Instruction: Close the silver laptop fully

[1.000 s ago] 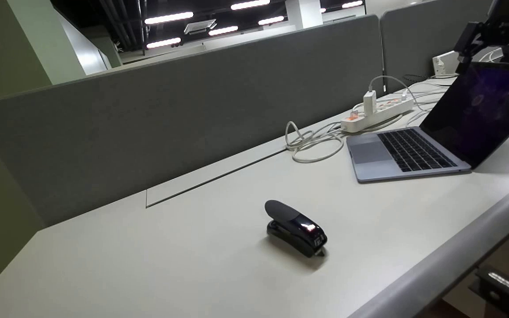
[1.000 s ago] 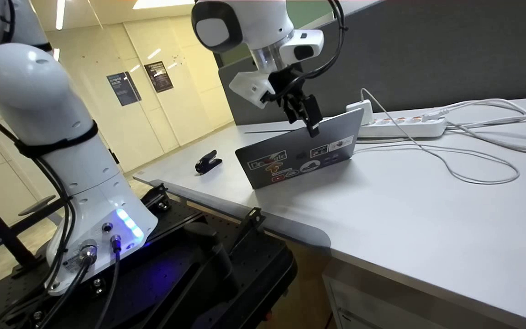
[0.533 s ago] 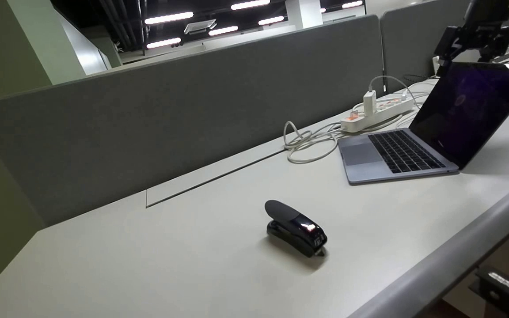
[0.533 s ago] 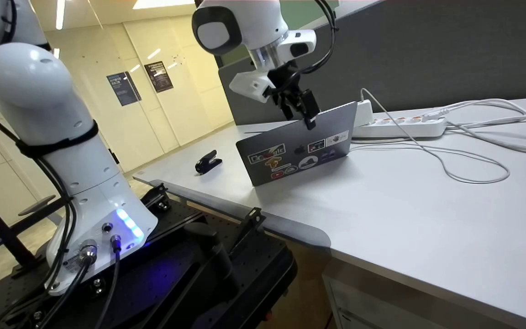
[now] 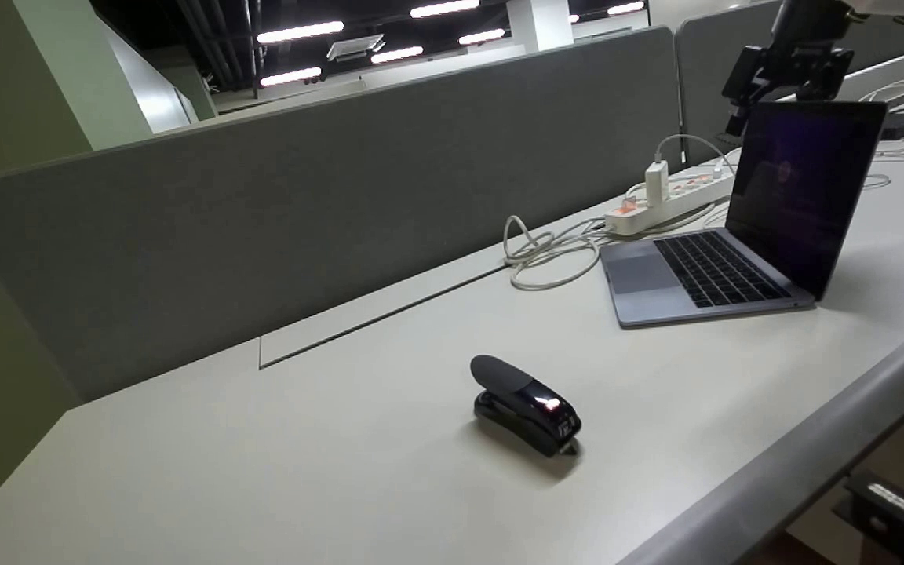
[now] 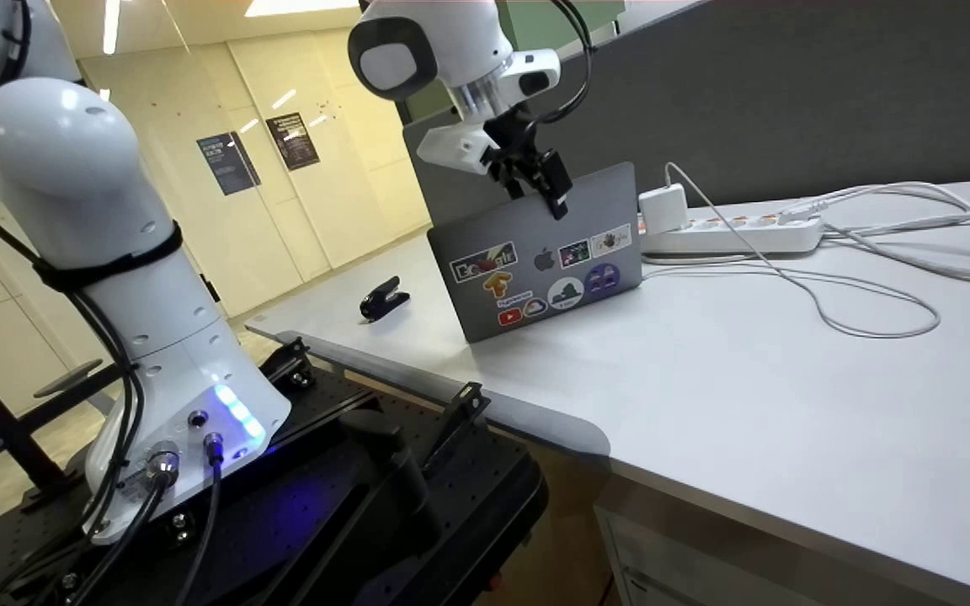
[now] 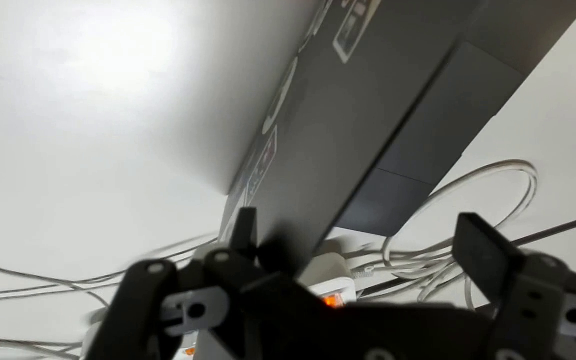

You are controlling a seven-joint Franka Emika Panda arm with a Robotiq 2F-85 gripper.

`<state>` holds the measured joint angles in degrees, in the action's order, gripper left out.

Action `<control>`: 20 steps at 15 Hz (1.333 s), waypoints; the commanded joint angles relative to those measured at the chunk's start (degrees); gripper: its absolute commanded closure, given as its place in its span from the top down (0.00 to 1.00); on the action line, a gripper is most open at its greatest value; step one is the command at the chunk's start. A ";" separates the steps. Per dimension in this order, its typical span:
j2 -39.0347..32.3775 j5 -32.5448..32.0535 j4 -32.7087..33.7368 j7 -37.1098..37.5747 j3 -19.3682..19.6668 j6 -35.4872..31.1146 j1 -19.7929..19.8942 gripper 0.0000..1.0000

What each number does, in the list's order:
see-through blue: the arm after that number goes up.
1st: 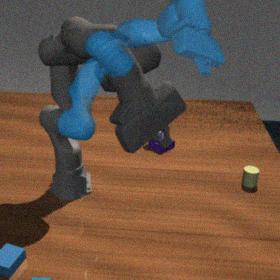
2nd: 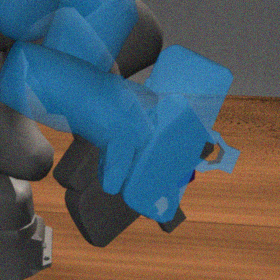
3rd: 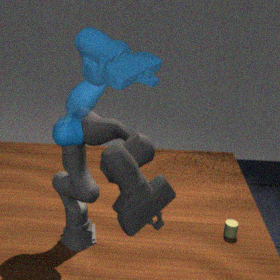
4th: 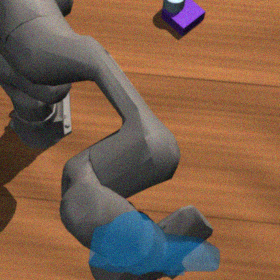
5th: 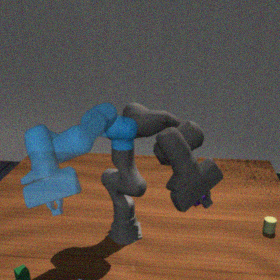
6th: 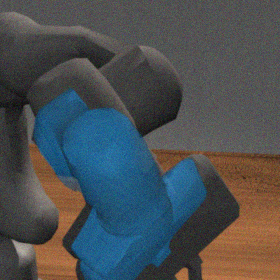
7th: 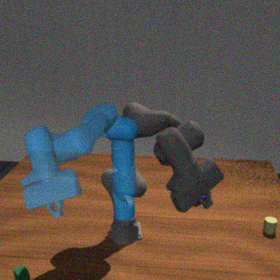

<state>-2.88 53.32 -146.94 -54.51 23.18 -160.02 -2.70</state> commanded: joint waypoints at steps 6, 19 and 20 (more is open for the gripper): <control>-2.24 2.18 4.01 2.21 -4.33 -1.82 -3.33 1.00; -4.32 0.82 6.62 1.24 -9.00 -2.10 -7.25 1.00; -4.33 0.83 6.56 1.15 -9.01 -2.13 -7.25 1.00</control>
<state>-7.21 54.15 -140.38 -53.37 14.17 -162.14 -9.95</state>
